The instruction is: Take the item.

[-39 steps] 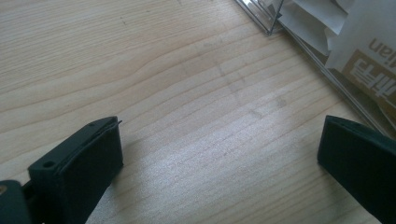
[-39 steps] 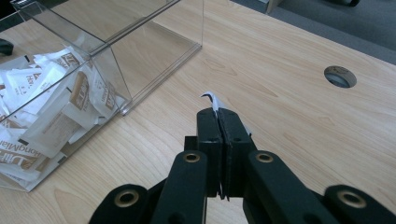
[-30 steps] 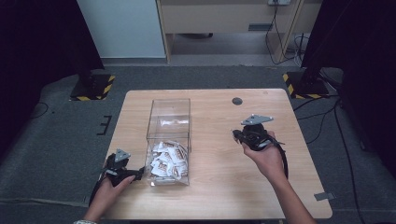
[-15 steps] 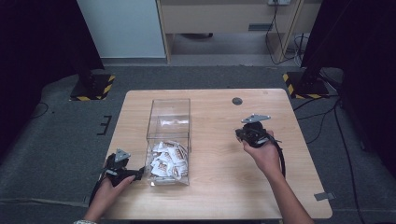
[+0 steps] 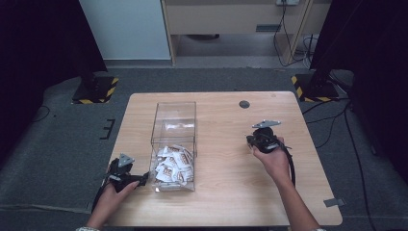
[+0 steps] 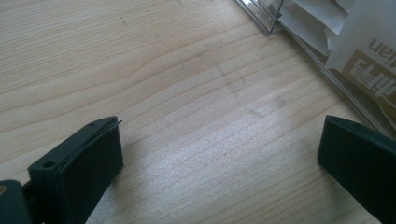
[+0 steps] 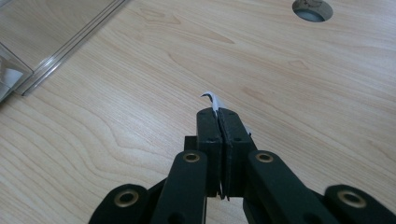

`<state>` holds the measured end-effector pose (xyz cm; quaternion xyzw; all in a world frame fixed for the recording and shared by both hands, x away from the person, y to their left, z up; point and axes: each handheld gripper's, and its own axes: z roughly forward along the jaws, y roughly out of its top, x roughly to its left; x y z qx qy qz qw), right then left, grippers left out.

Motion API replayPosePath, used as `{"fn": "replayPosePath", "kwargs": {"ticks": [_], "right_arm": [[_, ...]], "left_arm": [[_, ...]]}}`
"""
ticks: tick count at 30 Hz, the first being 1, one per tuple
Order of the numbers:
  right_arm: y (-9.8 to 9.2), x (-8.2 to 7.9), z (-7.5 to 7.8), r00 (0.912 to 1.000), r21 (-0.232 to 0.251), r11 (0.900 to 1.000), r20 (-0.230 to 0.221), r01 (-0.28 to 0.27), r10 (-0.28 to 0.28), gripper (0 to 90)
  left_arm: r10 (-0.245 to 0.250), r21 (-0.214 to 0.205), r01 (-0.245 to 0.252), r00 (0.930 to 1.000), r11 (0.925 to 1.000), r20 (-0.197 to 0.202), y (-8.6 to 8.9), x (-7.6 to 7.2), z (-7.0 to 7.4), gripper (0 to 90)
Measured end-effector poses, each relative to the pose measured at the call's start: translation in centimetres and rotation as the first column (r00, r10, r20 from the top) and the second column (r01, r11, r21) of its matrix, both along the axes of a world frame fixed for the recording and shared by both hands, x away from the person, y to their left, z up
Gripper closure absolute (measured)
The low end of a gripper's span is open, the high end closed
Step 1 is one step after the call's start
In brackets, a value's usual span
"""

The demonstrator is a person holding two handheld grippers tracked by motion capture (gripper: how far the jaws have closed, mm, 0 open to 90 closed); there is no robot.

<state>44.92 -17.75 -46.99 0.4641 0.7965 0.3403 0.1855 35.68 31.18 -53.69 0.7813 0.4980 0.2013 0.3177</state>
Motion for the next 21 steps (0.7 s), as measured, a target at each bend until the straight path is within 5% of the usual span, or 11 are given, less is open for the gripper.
{"fn": "replayPosePath", "kwargs": {"ticks": [9, 21], "right_arm": [[1.0, 0.2, -0.9, 0.9997, 0.003, 0.9999, -0.017, -0.015, 0.015, 86.6], [1.5, -0.8, -0.1, 0.9999, 0.044, 0.9990, 0.014, -0.004, 0.003, 59.5]], "left_arm": [[0.000, 0.000, 0.000, 1.0000, 1.0000, 0.000, 0.0, 0.0, 0.0, 0.0], [0.001, 0.000, -0.001, 1.0000, 1.0000, 0.000, 0.0, 0.0, 0.0, 0.0]]}}
